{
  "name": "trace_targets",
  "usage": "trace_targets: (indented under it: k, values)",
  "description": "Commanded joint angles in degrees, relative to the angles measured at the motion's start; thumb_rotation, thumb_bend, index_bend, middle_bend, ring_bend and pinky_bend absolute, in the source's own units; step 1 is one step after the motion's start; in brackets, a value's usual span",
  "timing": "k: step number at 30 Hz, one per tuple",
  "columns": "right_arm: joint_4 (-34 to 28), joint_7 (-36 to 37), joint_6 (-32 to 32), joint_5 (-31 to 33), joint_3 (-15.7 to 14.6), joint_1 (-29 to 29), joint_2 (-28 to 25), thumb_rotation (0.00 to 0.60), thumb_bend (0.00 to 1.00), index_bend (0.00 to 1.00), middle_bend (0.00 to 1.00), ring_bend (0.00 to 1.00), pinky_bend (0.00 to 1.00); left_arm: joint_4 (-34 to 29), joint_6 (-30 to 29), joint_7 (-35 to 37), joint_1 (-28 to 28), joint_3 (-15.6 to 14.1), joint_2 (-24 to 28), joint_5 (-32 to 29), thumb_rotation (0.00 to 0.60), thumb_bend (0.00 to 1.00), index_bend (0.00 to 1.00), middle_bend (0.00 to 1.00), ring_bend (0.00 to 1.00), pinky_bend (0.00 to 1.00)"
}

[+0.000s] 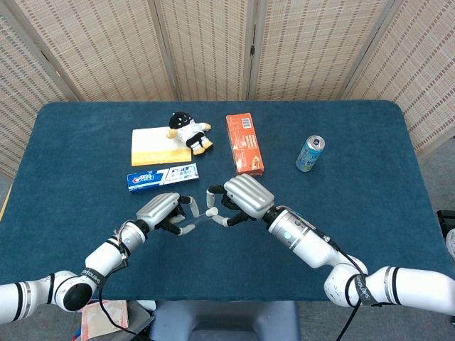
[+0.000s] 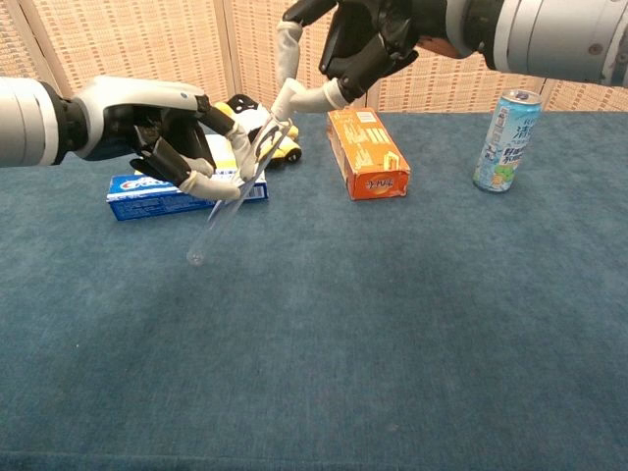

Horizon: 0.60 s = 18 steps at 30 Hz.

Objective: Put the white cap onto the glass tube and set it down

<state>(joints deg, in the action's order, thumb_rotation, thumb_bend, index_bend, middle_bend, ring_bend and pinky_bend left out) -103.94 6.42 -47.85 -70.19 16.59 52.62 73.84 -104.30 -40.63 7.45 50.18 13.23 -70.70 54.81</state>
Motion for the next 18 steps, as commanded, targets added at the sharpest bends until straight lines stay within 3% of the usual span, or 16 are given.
trace_targets:
  k: [1,18]
  values:
    - [0.1,0.01,0.03,-0.08,-0.03,0.07,0.11,0.6,0.41,0.61,1.0,1.0,1.0,0.11,0.08,0.04,0.11,0.01,-0.08,-0.16,0.6,0.43,0.59,1.0,1.0,1.0]
    - [0.3,-0.38,0.07,0.0,-0.6,0.13,0.35,0.6,0.41,0.61,1.0,1.0,1.0,0.56,0.66,0.33,0.57,-0.14,-0.04,-1.12,0.6,0.43,0.59,1.0,1.0,1.0]
